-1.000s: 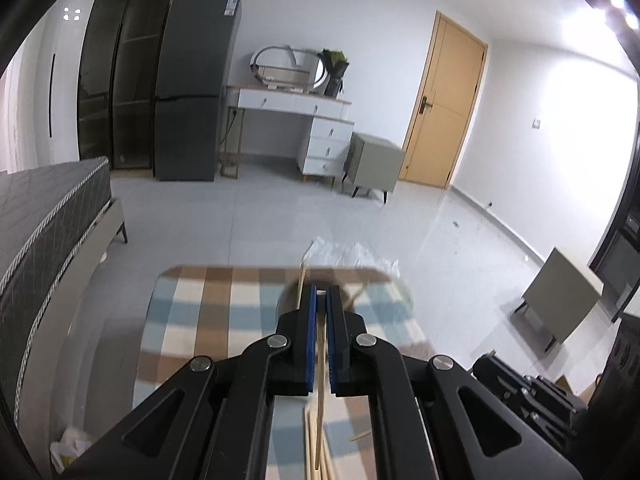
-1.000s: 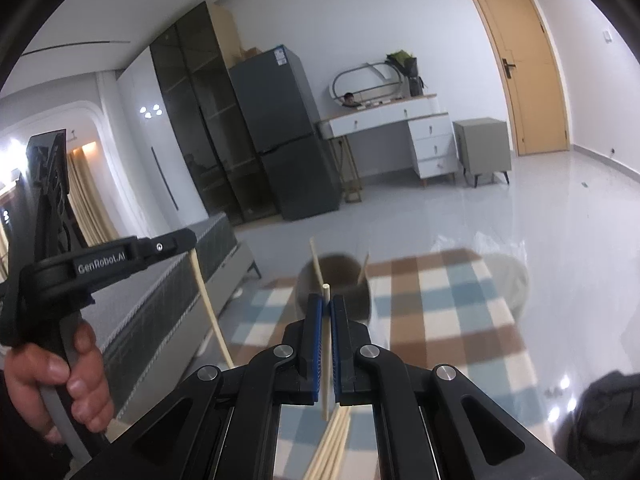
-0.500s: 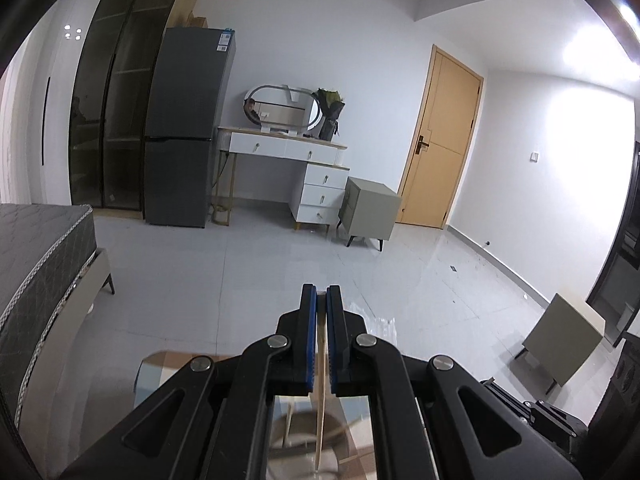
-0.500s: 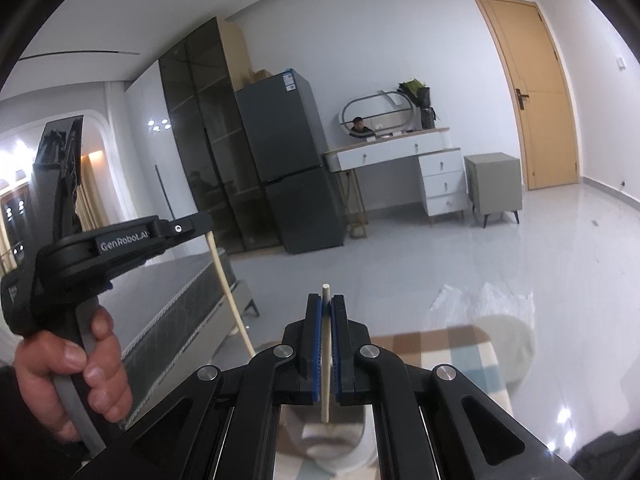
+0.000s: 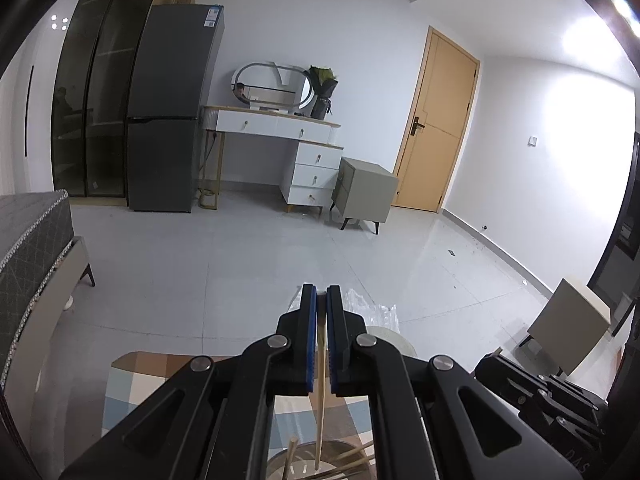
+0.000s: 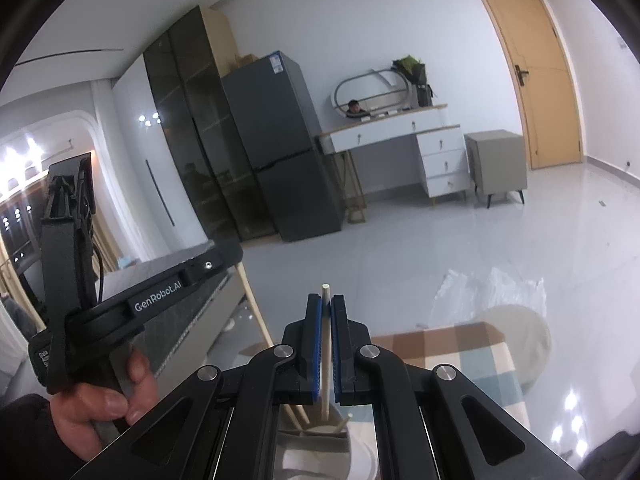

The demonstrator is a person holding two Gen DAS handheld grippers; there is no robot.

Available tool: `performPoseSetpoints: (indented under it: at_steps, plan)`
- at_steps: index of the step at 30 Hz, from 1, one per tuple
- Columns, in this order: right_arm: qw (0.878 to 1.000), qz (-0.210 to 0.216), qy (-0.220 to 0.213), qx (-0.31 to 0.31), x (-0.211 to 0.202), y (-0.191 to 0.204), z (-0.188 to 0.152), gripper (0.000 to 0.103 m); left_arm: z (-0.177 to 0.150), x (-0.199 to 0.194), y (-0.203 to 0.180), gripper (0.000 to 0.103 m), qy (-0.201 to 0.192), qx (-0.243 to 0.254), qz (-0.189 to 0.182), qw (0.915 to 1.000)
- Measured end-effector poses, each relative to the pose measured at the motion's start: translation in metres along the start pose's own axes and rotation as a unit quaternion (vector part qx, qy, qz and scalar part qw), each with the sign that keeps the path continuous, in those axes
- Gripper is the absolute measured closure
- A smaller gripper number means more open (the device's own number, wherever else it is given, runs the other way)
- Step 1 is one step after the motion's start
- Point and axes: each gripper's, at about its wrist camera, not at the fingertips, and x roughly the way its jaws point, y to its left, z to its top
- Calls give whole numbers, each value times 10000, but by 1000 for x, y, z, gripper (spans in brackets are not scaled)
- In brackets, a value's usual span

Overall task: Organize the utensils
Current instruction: 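Open the right gripper while the left gripper opens, dropping both chopsticks into the holder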

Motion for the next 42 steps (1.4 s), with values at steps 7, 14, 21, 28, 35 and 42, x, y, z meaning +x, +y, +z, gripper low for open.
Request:
performPoseSetpoints:
  at_steps: [7, 14, 21, 28, 35, 42]
  plan:
    - [9998, -8, 203, -18, 13, -2, -9, 99, -8, 3, 0, 102, 113, 29, 48, 9999]
    - [9989, 28, 457, -66, 17, 5, -18, 99, -5, 5, -6, 102, 269, 122, -68, 9995]
    - [9975, 52, 710, 20, 25, 6, -31, 94, -6, 11, -6, 102, 823, 163, -407, 9956]
    - [9973, -25, 687, 274, -1, -4, -44, 71, -15, -5, 5, 100, 1423, -13, -165, 9897]
    - [9973, -217, 591, 375, -43, -7, -56, 54, -17, -49, 1, 43, 1211, -143, 484, 9914]
    - [9991, -282, 312, 84, -84, 13, -63, 32, -27, -96, -15, 30, 994, -32, 797, 9919]
